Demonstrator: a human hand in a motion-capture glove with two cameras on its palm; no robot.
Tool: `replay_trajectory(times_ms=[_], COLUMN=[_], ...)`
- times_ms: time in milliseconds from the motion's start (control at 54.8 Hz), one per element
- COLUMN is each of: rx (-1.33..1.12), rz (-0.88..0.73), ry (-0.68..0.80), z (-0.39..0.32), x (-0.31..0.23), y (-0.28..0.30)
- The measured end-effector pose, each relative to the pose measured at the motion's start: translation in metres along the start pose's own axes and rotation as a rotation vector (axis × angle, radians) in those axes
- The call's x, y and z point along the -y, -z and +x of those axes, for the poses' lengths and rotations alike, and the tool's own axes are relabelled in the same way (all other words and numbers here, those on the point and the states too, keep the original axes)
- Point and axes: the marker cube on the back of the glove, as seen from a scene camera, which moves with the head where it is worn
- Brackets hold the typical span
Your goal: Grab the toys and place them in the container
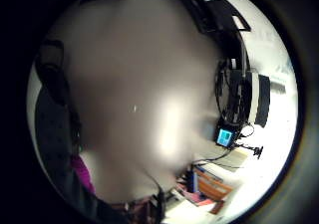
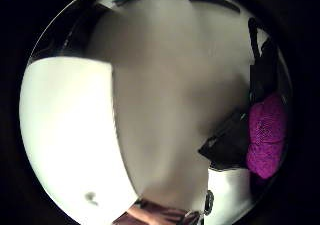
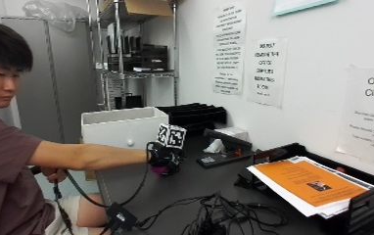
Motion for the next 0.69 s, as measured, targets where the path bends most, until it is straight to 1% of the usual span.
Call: replay_trajectory(times_ms=[128, 274, 530, 694], rx=[0.004, -0.005, -0.080, -0.116], rz=[-0.048, -0.030, 0.155, 0.266], ry=[0.018, 0.037, 0.032, 0.097], z=[0.001, 0.008, 0.000, -0.045], x=[-0.011, -0.032, -0.081, -0.115], y=[0.022, 0.084, 0.227, 0.300])
